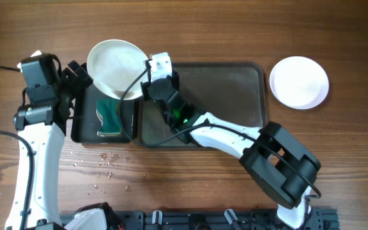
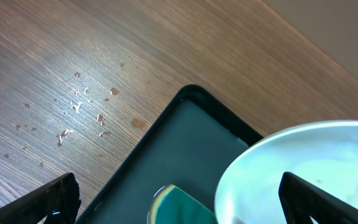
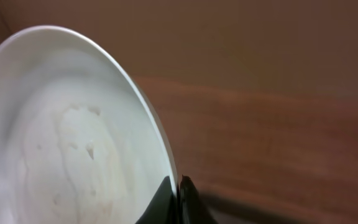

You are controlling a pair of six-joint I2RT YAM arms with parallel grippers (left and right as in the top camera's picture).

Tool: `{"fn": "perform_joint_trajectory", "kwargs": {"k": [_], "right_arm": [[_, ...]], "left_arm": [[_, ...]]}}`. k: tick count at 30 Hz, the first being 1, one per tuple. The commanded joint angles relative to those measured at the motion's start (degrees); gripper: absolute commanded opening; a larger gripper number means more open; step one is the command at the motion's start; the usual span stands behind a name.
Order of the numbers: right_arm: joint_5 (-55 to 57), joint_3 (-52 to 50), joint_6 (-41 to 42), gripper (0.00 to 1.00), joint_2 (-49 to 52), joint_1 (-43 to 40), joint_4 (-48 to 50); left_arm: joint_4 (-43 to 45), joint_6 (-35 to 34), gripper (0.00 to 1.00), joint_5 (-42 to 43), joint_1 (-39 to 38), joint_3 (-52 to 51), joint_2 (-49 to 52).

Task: Clean dirty plates on tray and stack at the side
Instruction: 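Lift the white plate by its rim with the right gripper, tilting it up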

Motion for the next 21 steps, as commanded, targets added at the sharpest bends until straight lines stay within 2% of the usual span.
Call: {"fn": "perform_joint_trajectory", "kwargs": {"k": [1,6,14,17,21], "right_arm": [[2.6,0.7,-13.0,0.04,1.1,0.3,4.2],[2.5,1.5,-19.8,0.04,1.1,0.3,10.1],[1.4,4.3,-20.4,0.05,1.2,0.3,10.6],[1.4,5.8,-23.8,0.05,1.2,0.3,10.7],[0.5,8.0,-32.6,0.05,1.2,0.4,10.7]], "left_arm": [[0.1,-0.8,1.00,0.3,0.2,0.6,-1.0],[0.1,-0.8,1.00,0.3,0.2,0.6,-1.0],[0.1,-0.8,1.00,0.3,0.2,0.6,-1.0],[0.1,-0.8,1.00,0.3,0.2,0.6,-1.0],[0.1,-0.8,1.00,0.3,0.2,0.6,-1.0]]}}
